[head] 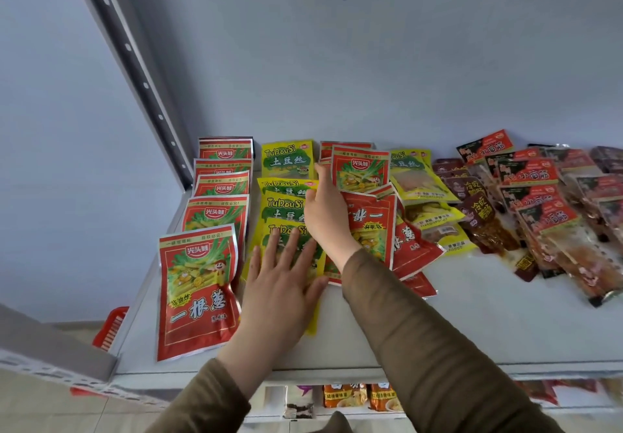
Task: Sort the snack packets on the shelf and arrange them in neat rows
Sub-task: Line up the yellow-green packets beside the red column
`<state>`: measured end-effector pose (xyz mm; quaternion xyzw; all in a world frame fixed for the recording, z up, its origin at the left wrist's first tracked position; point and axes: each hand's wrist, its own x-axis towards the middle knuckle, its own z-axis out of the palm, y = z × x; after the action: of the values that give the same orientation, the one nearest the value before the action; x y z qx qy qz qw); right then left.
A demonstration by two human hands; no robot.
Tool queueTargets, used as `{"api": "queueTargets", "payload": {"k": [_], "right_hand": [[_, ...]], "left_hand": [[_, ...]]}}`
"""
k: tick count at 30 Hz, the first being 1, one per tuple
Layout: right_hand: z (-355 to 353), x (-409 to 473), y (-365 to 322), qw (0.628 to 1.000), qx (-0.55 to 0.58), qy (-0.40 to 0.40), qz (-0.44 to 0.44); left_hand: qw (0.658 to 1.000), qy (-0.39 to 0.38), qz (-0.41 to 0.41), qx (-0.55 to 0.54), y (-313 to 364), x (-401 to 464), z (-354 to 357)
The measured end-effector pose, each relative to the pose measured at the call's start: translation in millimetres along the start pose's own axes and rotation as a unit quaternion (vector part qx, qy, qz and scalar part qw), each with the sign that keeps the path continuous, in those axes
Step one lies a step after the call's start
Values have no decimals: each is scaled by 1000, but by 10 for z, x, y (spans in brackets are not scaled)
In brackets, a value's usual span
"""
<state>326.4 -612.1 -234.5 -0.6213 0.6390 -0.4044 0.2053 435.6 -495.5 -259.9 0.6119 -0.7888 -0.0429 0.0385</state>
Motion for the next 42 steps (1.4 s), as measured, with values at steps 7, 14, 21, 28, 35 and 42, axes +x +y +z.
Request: {"api": "queueTargets", "payload": {"k": [7, 14, 21, 28, 35, 42], "right_hand": [[-84, 230, 91, 998, -45, 26, -19], [-127, 205, 99, 997, -63, -20, -26], [-183, -194, -138, 981, -43, 49, -184], [-163, -750, -298, 970, -43, -88, -221], [123, -1025, -363, 918, -158, -202, -303], [140, -1135, -307, 918, -172, -190, -303]], "left_hand": [[990, 23, -11, -139, 48, -19, 62], [998, 56, -33, -22, -81, -10, 18], [985, 116, -23, -127, -49, -79, -215], [939, 239, -167, -185, -983, -446, -456], [903, 229, -268, -245, -1399, -517, -389], [897, 190, -276, -290, -1493, -298, -361]]}}
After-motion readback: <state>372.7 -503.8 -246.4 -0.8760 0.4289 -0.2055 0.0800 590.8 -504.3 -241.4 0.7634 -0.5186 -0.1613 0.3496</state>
